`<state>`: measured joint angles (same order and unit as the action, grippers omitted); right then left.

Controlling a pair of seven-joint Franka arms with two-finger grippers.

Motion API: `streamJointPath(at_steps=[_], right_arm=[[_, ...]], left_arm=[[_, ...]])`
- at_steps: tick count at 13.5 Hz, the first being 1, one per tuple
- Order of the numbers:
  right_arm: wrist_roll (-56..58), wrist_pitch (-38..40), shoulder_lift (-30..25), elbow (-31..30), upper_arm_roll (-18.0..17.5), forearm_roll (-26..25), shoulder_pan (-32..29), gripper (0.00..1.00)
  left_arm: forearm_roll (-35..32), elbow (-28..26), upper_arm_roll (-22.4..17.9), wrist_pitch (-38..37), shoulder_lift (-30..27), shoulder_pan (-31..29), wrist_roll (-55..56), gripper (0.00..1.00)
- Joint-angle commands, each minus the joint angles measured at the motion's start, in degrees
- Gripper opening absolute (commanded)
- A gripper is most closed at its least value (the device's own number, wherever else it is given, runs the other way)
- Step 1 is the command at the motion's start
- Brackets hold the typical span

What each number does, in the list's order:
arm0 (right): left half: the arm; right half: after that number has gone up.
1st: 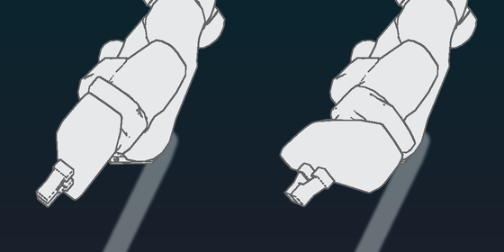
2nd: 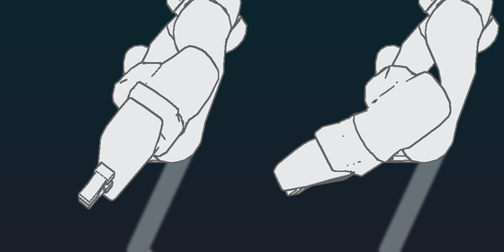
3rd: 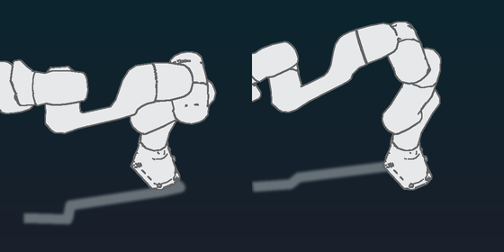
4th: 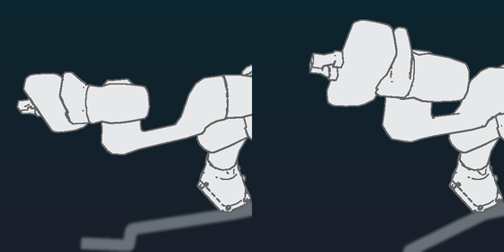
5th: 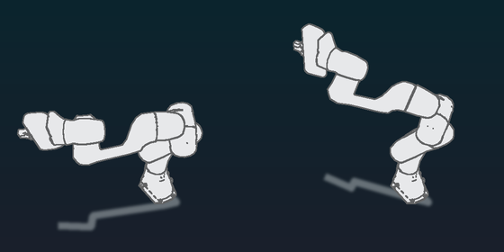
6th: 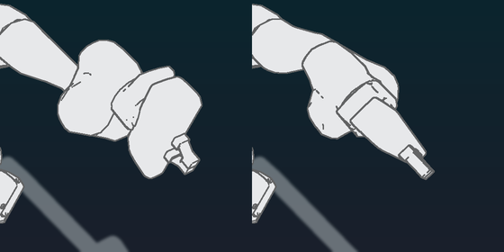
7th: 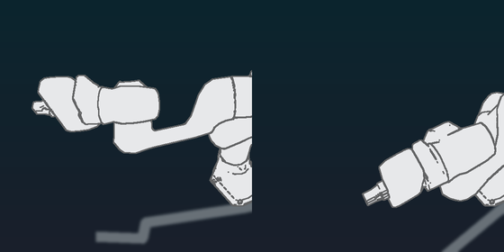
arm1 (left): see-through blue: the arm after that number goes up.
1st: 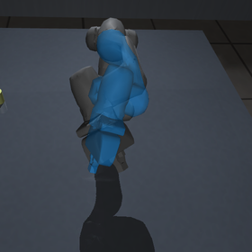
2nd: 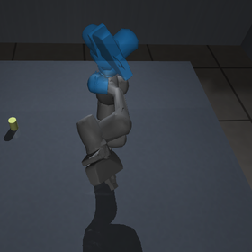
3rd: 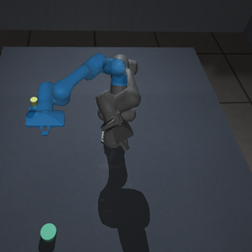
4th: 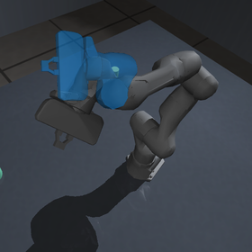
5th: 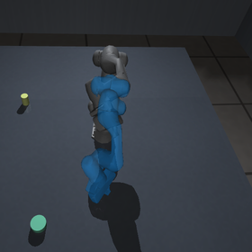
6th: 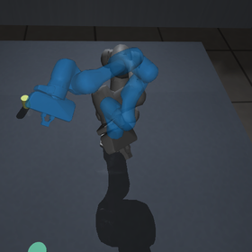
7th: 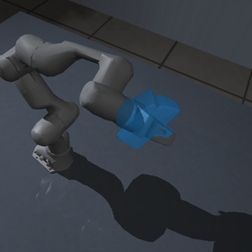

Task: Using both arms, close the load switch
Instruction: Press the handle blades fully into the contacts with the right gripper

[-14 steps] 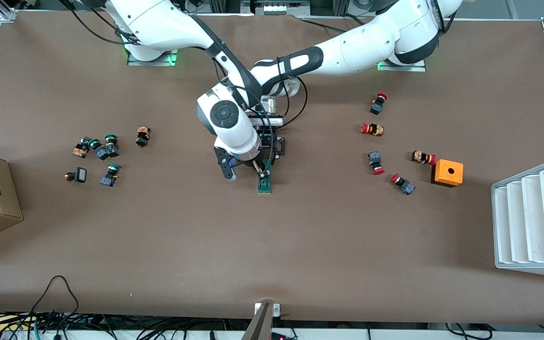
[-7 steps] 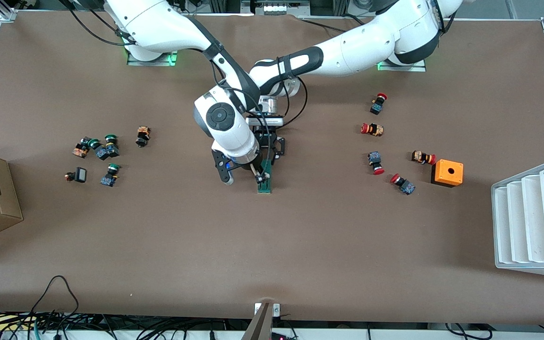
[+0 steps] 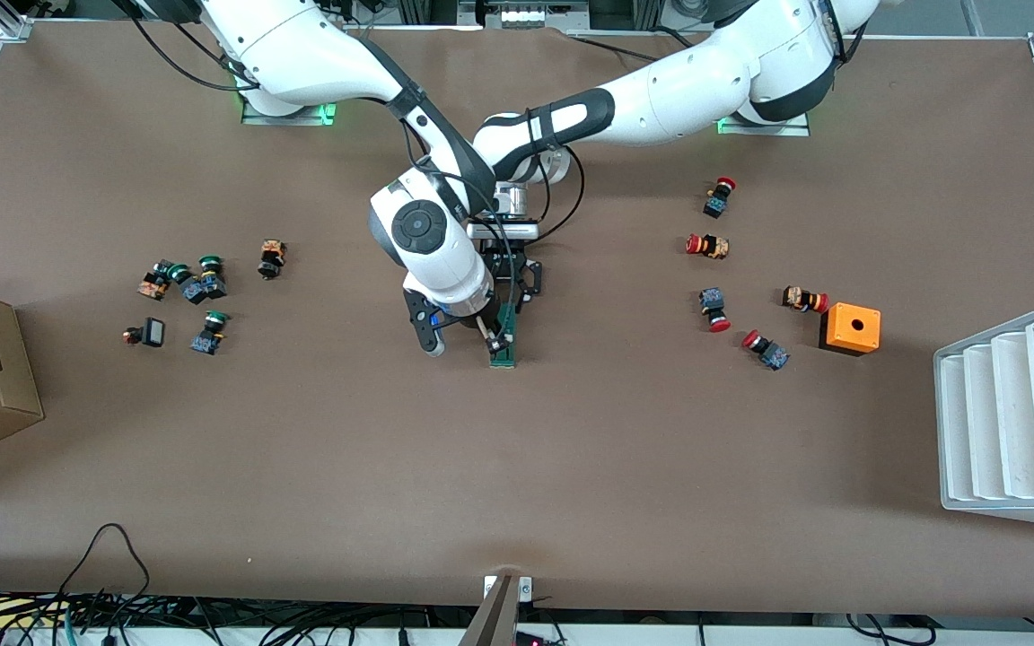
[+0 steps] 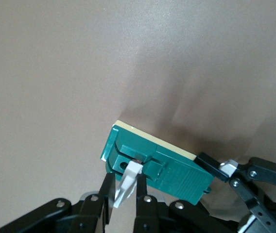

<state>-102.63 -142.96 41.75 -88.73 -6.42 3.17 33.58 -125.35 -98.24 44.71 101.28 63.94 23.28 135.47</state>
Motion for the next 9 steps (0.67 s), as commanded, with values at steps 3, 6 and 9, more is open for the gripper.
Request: streamJointPath(at_steps=[3,6,9], right_arm=[[-0.1,-0.3,3.2,4.5,-0.9,-1.0,-1.2,0.22],[0.1,-0.3,3.3,4.8,-0.9,-1.1,-1.7,0.23],[0.3,-0.3,4.6,6.5,-0.9,-1.1,-2.0,0.24]], left_arm=[[-0.9,2.4,-0.7,2.5,2.5,0.1,-0.7,0.14],[-0.9,2.4,-0.7,2.5,2.5,0.1,-0.7,0.14],[-0.9,2.4,-0.8,2.5,2.5,0.1,-0.7,0.14]])
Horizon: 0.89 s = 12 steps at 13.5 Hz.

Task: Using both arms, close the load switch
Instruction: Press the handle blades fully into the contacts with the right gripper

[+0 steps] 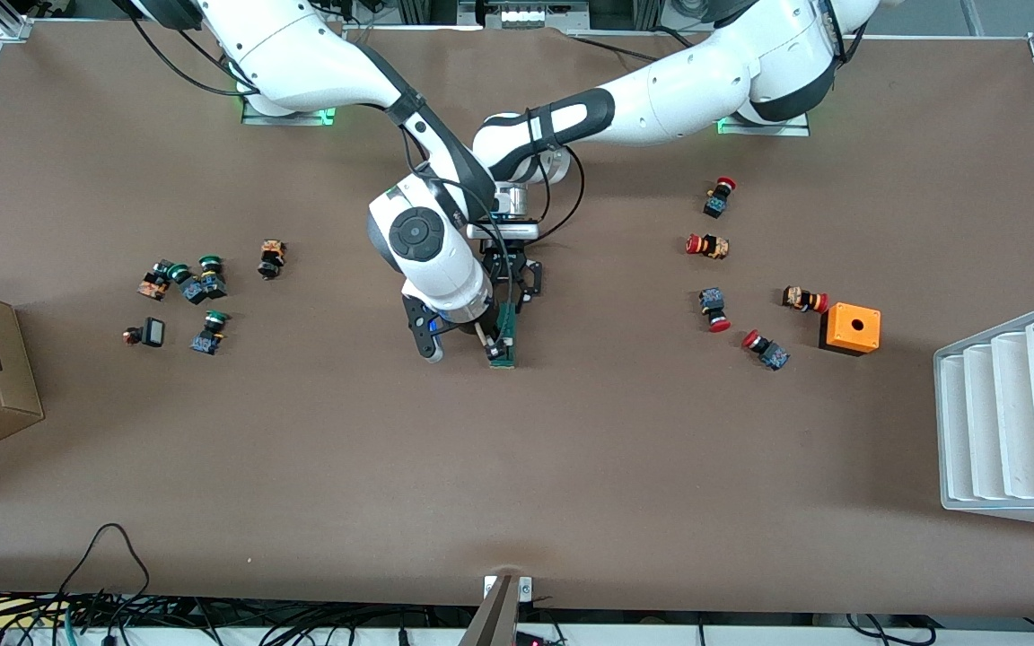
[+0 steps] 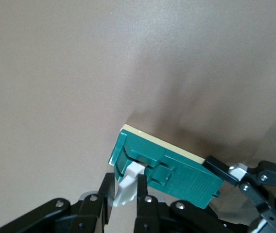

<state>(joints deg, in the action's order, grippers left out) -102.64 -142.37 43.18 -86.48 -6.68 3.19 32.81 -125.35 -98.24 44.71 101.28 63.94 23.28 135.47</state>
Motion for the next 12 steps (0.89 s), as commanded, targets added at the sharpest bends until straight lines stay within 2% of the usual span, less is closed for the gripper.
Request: streamJointPath(at_steps=[1,12], right_arm=[[0.3,-0.9,3.5,4.7,-0.6,-1.1,-1.3,0.25],[1.2,-1.4,5.2,5.6,-0.5,-1.2,-1.9,0.27]], left_arm=[[-0.9,2.4,-0.8,2.5,2.5,0.1,-0.7,0.14],[-0.9,2.4,-0.8,2.5,2.6,0.1,-0.7,0.14]])
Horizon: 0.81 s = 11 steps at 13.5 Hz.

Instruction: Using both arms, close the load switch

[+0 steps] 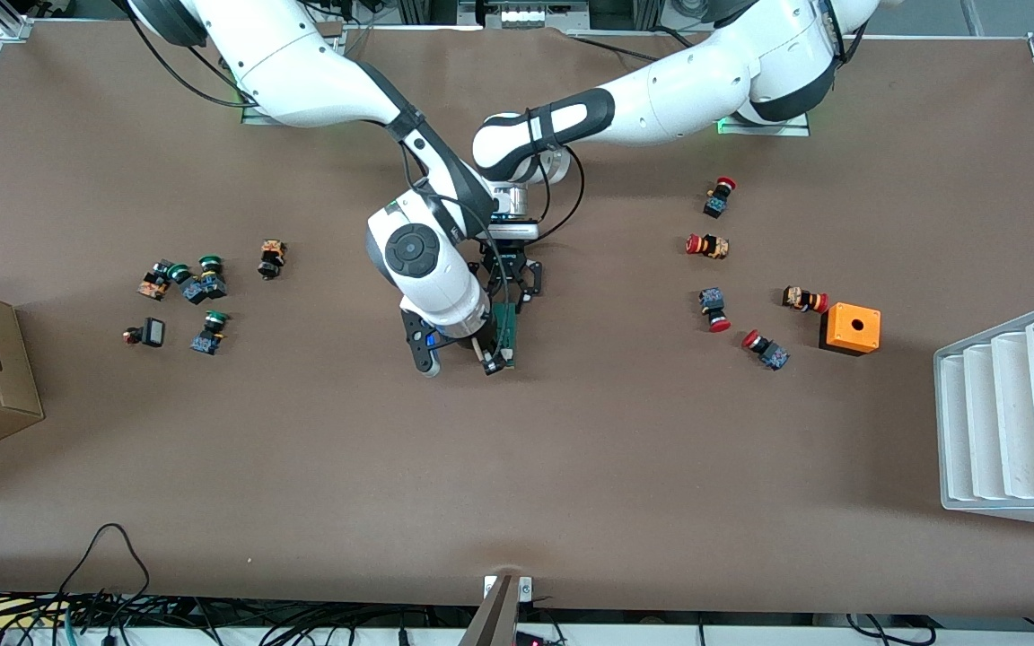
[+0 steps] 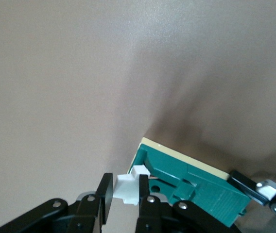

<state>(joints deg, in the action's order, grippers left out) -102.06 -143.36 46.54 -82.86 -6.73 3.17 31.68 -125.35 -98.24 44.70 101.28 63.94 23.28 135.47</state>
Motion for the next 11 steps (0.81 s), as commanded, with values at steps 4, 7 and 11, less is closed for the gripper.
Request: streamJointPath(at_steps=[4,7,11], right_arm=[[0.8,-0.5,2.2,2.0,-0.5,-1.1,-0.7,0.27],[0.9,-0.6,2.8,2.0,-0.5,-1.1,-0.7,0.27],[1.2,-0.6,2.9,2.1,-0.5,-1.1,-0.7,0.27]], left_arm=[[-0.9,2.4,-0.8,2.5,2.5,0.1,-0.7,0.14],[-0.9,2.4,-0.8,2.5,2.6,0.1,-0.7,0.14],[-0.9,2.4,-0.9,2.5,2.6,0.1,-0.7,0.14]])
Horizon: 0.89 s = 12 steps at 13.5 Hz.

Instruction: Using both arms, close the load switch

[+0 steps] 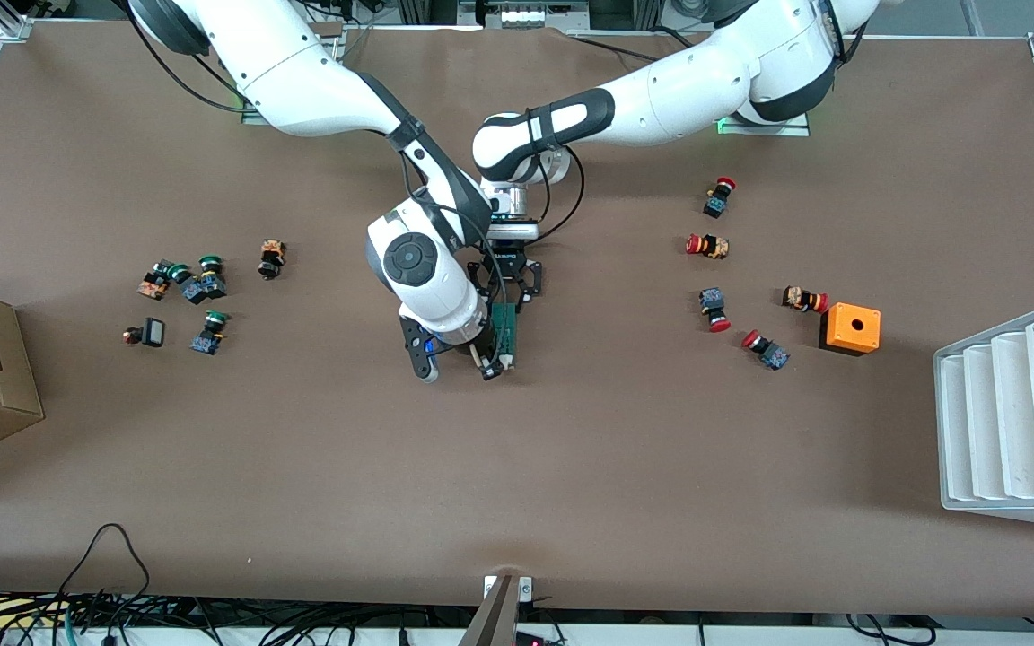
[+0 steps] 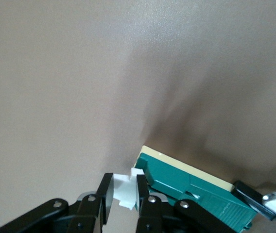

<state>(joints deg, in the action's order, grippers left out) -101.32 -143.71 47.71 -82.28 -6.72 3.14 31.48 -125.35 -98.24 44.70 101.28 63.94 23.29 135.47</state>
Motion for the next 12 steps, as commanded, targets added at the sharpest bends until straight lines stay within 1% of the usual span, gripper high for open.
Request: streamJointPath(at_steps=[1,2,3,4,5,7,8,9,10,11,12], right_arm=[[0.6,0.1,1.5,1.6,-0.5,-1.1,-0.6,0.27],[0.7,1.0,1.2,2.3,-0.5,-0.9,-1.1,0.27],[0.9,3.5,0.5,3.3,-0.6,-0.9,-1.8,0.3],[1.0,6.2,-0.2,4.7,-0.7,-0.7,-2.3,0.44],[1.6,8.3,-1.8,5.1,-0.8,-0.5,-3.3,0.54],[6.8,12.4,-5.5,4.8,-3.2,-0.2,-7.3,0.84],[10.0,14.9,-7.4,4.3,-3.8,-0.1,-9.3,0.93],[13.9,18.3,-9.4,4.0,-4.4,0.0,-11.1,0.99],[18.7,21.7,-11.2,3.8,-4.5,0.6,-12.7,0.99],[23.9,24.4,-13.6,2.8,-4.5,1.3,-14.2,0.99],[29.5,26.6,-16.2,0.9,-4.5,2.4,-16.1,0.99]], left_arm=[[-0.9,2.4,-1.4,2.5,2.5,0.2,-0.7,0.14],[-0.9,2.4,-1.5,2.5,2.6,0.2,-0.7,0.14],[-0.9,2.4,-1.6,2.5,2.6,0.2,-0.7,0.14],[-0.9,2.3,-1.7,2.6,2.5,0.2,-0.7,0.14],[-0.9,2.3,-1.7,2.6,2.6,0.2,-0.7,0.14],[-0.9,2.3,-1.7,2.6,2.6,0.2,-0.7,0.14],[-0.9,2.3,-1.7,2.6,2.6,0.2,-0.7,0.14],[-0.9,2.3,-1.7,2.6,2.5,0.2,-0.7,0.18],[-0.9,2.3,-1.7,2.5,2.3,0.1,-0.7,0.41],[-0.9,2.4,-1.6,2.5,2.1,0.1,-0.8,0.82],[-0.7,2.2,-1.6,2.3,1.5,0.0,-0.9,1.0]])
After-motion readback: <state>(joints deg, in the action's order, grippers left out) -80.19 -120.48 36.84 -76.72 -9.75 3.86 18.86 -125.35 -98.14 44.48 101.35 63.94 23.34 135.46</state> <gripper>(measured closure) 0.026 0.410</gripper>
